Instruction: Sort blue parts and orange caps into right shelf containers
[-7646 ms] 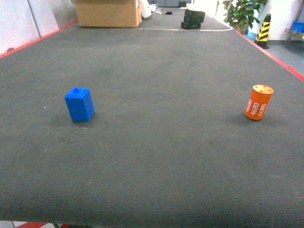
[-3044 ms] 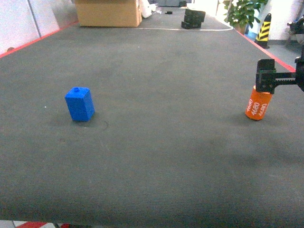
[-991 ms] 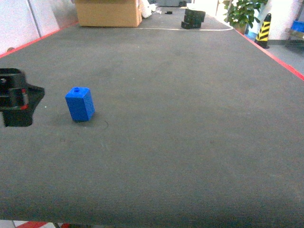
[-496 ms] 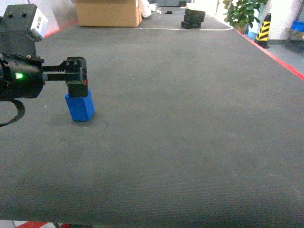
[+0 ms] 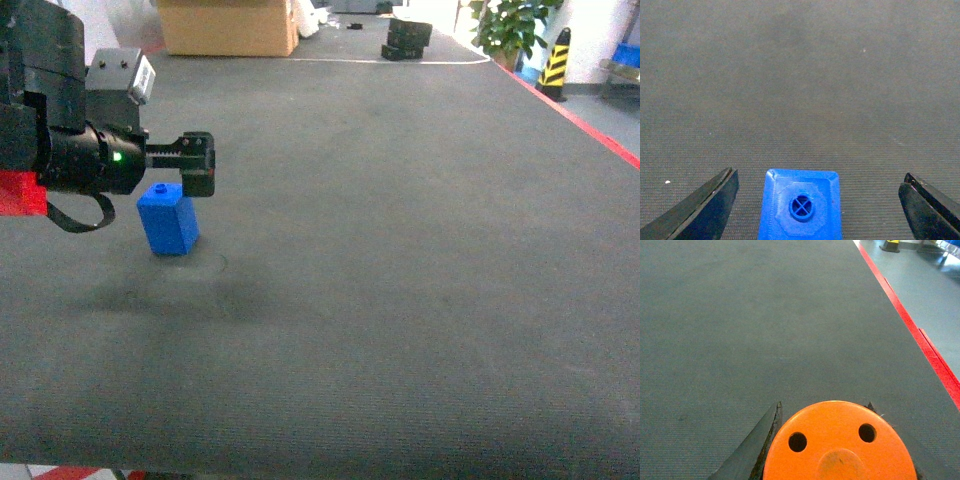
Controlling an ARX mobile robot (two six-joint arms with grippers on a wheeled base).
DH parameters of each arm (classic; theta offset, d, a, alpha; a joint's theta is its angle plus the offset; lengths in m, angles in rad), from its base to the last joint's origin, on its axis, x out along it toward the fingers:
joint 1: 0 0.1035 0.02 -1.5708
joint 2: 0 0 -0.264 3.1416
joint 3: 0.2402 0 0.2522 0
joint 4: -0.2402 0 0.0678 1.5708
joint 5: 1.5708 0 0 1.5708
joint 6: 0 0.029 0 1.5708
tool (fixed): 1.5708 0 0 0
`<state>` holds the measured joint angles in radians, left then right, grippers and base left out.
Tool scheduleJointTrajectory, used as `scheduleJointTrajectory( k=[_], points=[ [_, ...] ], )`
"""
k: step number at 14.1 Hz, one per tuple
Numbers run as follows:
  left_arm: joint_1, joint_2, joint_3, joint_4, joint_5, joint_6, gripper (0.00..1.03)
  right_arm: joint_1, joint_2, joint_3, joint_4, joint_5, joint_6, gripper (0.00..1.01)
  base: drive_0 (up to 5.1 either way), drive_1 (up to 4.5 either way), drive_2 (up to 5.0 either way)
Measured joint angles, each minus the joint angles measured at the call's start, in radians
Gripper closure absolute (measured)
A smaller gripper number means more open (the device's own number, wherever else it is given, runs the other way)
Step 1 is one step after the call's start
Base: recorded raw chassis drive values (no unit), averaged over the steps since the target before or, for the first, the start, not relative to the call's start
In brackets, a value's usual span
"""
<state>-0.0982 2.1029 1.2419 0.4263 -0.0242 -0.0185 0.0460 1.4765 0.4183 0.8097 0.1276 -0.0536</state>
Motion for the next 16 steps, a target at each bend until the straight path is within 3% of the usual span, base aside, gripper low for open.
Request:
scheduleJointTrajectory(
  k=[6, 11, 14, 15, 16],
  points=[
    [0.032, 0.103, 0.134, -0.061, 0.018, 0.000, 0.05, 0.000, 0.000, 0.000, 0.000, 0.000, 0.000, 0.58, 0.0, 0.00, 0.0],
    [0.035, 0.162, 0.151, -0.089, 0.016, -0.006, 0.06, 0.000, 0.000, 0.000, -0.001, 0.000, 0.000, 0.58, 0.0, 0.00, 0.0],
    [0.035, 0.156, 0.100, -0.007, 0.049, -0.025, 0.46, 0.000, 0.000, 0.000, -0.001, 0.000, 0.000, 0.58, 0.0, 0.00, 0.0],
    [0.037, 0.109, 0.025, 0.027, 0.055, -0.027, 0.56, 0.000, 0.000, 0.000, -0.001, 0.000, 0.000, 0.58, 0.0, 0.00, 0.0],
    [0.042, 0.022, -0.071, 0.077, 0.063, -0.027, 0.57, 0.000, 0.000, 0.000, -0.001, 0.000, 0.000, 0.58, 0.0, 0.00, 0.0]
  ],
)
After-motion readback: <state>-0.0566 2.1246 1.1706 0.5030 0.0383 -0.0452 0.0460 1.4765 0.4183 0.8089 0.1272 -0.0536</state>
